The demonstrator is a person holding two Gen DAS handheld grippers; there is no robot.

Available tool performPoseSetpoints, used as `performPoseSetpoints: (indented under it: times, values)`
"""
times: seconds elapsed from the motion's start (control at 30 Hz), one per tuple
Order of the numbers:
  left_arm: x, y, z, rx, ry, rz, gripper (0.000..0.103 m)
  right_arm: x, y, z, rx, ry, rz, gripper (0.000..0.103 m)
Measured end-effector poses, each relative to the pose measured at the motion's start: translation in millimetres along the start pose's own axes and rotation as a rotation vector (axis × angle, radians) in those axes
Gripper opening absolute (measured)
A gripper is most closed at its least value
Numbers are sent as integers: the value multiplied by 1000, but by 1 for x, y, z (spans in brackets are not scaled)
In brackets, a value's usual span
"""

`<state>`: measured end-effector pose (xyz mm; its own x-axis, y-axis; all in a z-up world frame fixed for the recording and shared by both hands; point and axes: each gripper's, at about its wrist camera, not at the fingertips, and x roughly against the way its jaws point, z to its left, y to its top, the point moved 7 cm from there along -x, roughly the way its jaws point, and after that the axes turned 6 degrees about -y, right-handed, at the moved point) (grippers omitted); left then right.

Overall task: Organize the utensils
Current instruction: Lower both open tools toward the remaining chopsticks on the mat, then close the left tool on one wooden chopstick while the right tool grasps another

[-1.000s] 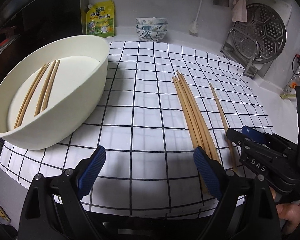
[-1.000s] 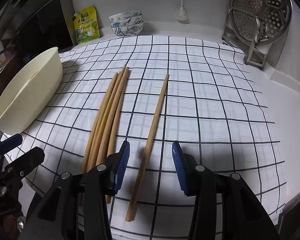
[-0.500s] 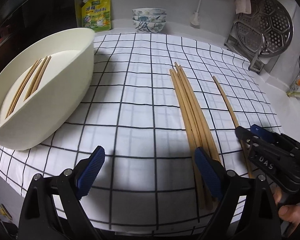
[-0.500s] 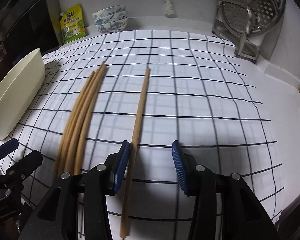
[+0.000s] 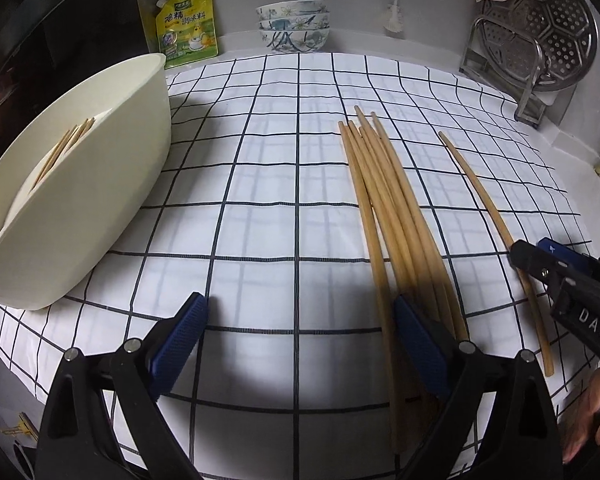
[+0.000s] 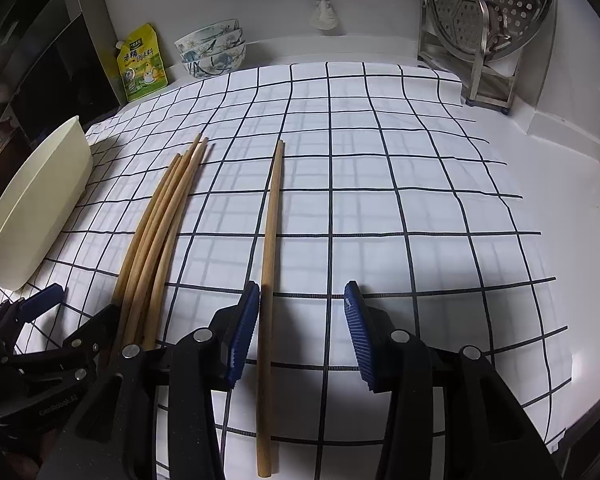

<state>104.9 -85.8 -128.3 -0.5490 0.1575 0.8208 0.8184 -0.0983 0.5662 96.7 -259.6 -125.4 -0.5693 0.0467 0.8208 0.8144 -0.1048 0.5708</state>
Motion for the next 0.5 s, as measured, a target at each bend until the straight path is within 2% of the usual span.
performPoseSetpoints:
  times: [0.1,0.2,0.27,0.3,0.4,0.47,0.5]
  values:
    - [-4,8,0,4,8,0,91,-1,1,3,23,-12,-7,42]
    - [-8,16,-4,4,-1,-10,77,-2,1,6,45,-35,-16,42]
    - [-10,21,-9,-2,-11,-14,64,-3,0,11,82,-72,-31,41]
    - [-10,23,-11,-6,-15,-15,60,-3,0,14,96,-74,-37,32]
    - [-10,26,-16,-17,-33,-15,34,-2,0,24,128,-53,-38,16]
    - [-10,27,-20,-26,-55,-5,8,-1,0,26,137,-47,-39,7]
    - [-10,26,-20,-27,-57,0,7,-1,0,26,132,-42,-37,6]
